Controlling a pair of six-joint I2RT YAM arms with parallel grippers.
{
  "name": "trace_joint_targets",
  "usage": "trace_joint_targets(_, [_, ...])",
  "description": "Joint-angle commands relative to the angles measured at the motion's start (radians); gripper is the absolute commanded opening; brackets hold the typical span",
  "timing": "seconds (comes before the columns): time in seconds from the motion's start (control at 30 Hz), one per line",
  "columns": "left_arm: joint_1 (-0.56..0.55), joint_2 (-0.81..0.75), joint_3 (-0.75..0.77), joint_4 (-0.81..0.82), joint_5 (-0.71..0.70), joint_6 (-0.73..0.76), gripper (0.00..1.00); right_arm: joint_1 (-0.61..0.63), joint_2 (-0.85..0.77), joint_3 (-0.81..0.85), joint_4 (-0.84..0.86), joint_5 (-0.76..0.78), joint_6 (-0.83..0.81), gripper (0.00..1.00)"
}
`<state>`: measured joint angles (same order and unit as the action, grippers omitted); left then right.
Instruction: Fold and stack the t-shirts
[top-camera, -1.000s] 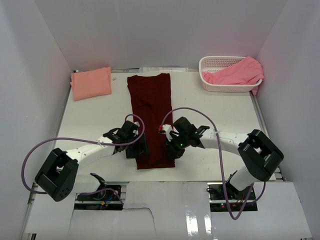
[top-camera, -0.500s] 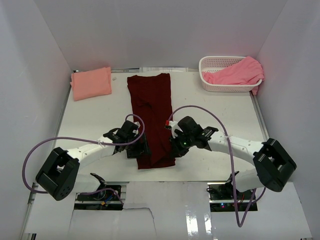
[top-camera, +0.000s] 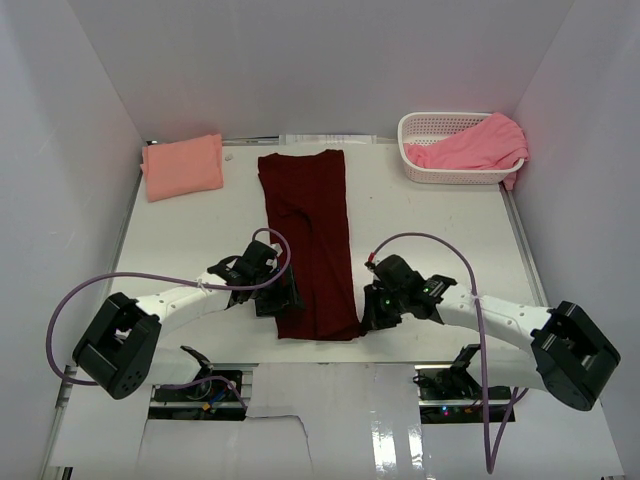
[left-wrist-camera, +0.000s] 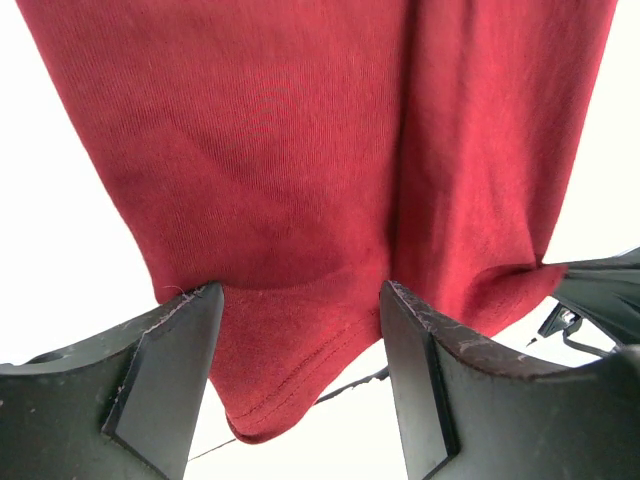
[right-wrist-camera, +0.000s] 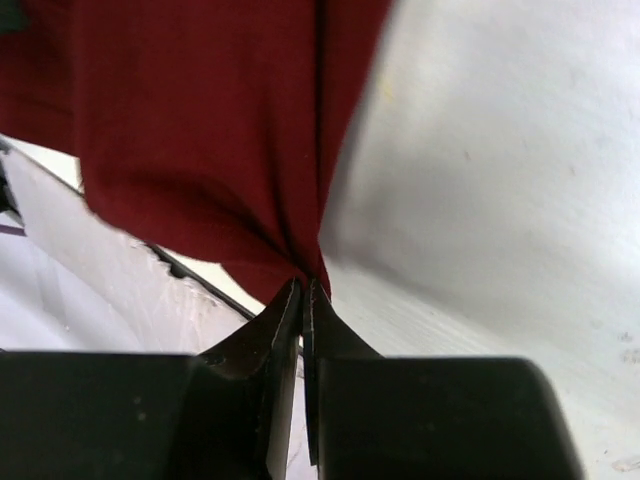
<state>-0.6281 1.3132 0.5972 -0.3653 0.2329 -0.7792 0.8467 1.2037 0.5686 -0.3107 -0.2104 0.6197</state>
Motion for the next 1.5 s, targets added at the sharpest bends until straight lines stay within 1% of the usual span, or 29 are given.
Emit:
trace_joint_targets(0.0, [0.002, 0.008, -0.017, -0.017, -0.012, 0.005, 0.75, 0.009, -0.036, -0.047, 0.001, 0.023, 0.129, 0.13])
trace_joint_targets(0.07, [0.002, 0.001, -0.019, -0.026, -0.015, 0.000, 0.75, 0.008, -0.047, -0.056, -0.031, 0.040, 0.146, 0.23])
trace_joint_targets(0.1, [0.002, -0.008, -0.017, -0.030, -0.017, -0.003, 0.75, 0.008, -0.068, -0.061, -0.047, 0.070, 0.159, 0.52])
trace_joint_targets(0.13, [0.002, -0.014, -0.014, -0.041, -0.026, -0.009, 0.75, 0.009, -0.081, -0.065, -0.054, 0.078, 0.161, 0.66])
trace_joint_targets(0.17, [0.004, -0.023, -0.005, -0.069, -0.032, -0.023, 0.75, 0.008, -0.113, -0.068, -0.059, 0.089, 0.161, 0.90])
trace_joint_targets(0.2, [0.005, -0.037, -0.001, -0.081, -0.036, -0.031, 0.75, 0.008, -0.131, -0.070, -0.062, 0.095, 0.163, 0.99])
trace_joint_targets(0.23, [0.007, -0.073, 0.006, -0.096, -0.049, -0.038, 0.76, 0.008, -0.145, -0.067, -0.065, 0.101, 0.161, 0.90])
trace_joint_targets(0.37, [0.013, -0.198, 0.078, -0.211, -0.087, -0.063, 0.77, 0.009, -0.196, -0.018, -0.102, 0.137, 0.115, 0.90])
trace_joint_targets(0.43, [0.013, -0.253, 0.145, -0.265, -0.087, -0.061, 0.77, 0.014, -0.217, 0.011, -0.113, 0.141, 0.047, 0.90])
trace_joint_targets(0.6, [0.013, -0.314, 0.230, -0.345, -0.096, -0.051, 0.77, 0.014, -0.263, 0.057, -0.097, 0.190, -0.052, 0.90])
trace_joint_targets(0.7, [0.013, -0.364, 0.185, -0.334, -0.136, -0.031, 0.77, 0.012, -0.285, 0.044, 0.008, 0.174, -0.081, 0.92])
trace_joint_targets(0.73, [0.013, -0.376, 0.168, -0.314, -0.139, -0.017, 0.77, 0.008, -0.289, 0.036, 0.059, 0.152, -0.071, 0.96])
trace_joint_targets(0.77, [0.013, -0.409, 0.124, -0.301, -0.141, -0.012, 0.77, 0.005, -0.291, 0.033, 0.070, 0.108, -0.045, 0.91])
trace_joint_targets(0.8, [0.013, -0.429, 0.101, -0.287, -0.135, -0.011, 0.77, 0.003, -0.288, 0.031, 0.067, 0.108, -0.025, 0.85])
trace_joint_targets(0.83, [0.013, -0.449, 0.078, -0.258, -0.127, -0.008, 0.77, 0.005, -0.289, 0.030, 0.068, 0.098, -0.026, 0.82])
trace_joint_targets(0.87, [0.013, -0.472, 0.026, -0.241, -0.116, -0.009, 0.77, 0.005, -0.288, 0.022, 0.071, 0.079, -0.058, 0.84])
trace_joint_targets(0.93, [0.013, -0.548, -0.029, -0.183, -0.058, -0.031, 0.77, 0.005, -0.296, -0.021, 0.093, 0.051, -0.089, 0.96])
trace_joint_targets(0.97, [0.013, -0.571, -0.054, -0.164, -0.035, -0.051, 0.77, 0.006, -0.306, -0.041, 0.105, 0.045, -0.094, 0.95])
trace_joint_targets(1.03, [-0.001, -0.617, -0.128, -0.129, 0.011, -0.093, 0.77, 0.008, -0.312, -0.090, 0.131, 0.052, -0.101, 0.85])
trace_joint_targets(1.1, [-0.018, -0.626, -0.168, -0.101, 0.014, -0.114, 0.77, 0.011, -0.296, -0.105, 0.142, 0.063, -0.120, 0.87])
trace_joint_targets(1.13, [-0.021, -0.617, -0.174, -0.100, -0.022, -0.123, 0.78, 0.009, -0.265, -0.099, 0.136, 0.084, -0.120, 0.91])
trace_joint_targets(1.2, [-0.021, -0.551, -0.160, -0.090, -0.075, -0.115, 0.79, 0.009, -0.225, -0.064, 0.139, 0.092, -0.133, 0.91])
trace_joint_targets(1.27, [-0.019, -0.478, -0.125, -0.084, -0.165, -0.094, 0.79, 0.009, -0.162, -0.024, 0.143, 0.137, -0.141, 0.84])
trace_joint_targets(1.3, [-0.019, -0.398, -0.061, -0.084, -0.188, -0.083, 0.79, 0.008, -0.139, 0.032, 0.144, 0.160, -0.158, 0.79])
trace_joint_targets(1.33, [-0.019, -0.363, -0.024, -0.087, -0.239, -0.072, 0.79, 0.006, -0.091, 0.069, 0.137, 0.187, -0.173, 0.65])
trace_joint_targets(1.37, [-0.018, -0.330, 0.014, -0.087, -0.271, -0.052, 0.79, 0.002, -0.066, 0.109, 0.130, 0.198, -0.187, 0.54])
trace_joint_targets(1.4, [-0.001, -0.304, 0.086, -0.090, -0.286, -0.043, 0.79, -0.003, -0.040, 0.152, 0.104, 0.206, -0.204, 0.46])
trace_joint_targets(1.43, [0.019, -0.261, 0.114, -0.081, -0.270, -0.028, 0.79, -0.011, 0.015, 0.225, 0.098, 0.189, -0.210, 0.31])
trace_joint_targets(1.47, [0.042, -0.244, 0.131, -0.057, -0.239, -0.009, 0.79, -0.030, 0.043, 0.253, 0.096, 0.166, -0.216, 0.26])
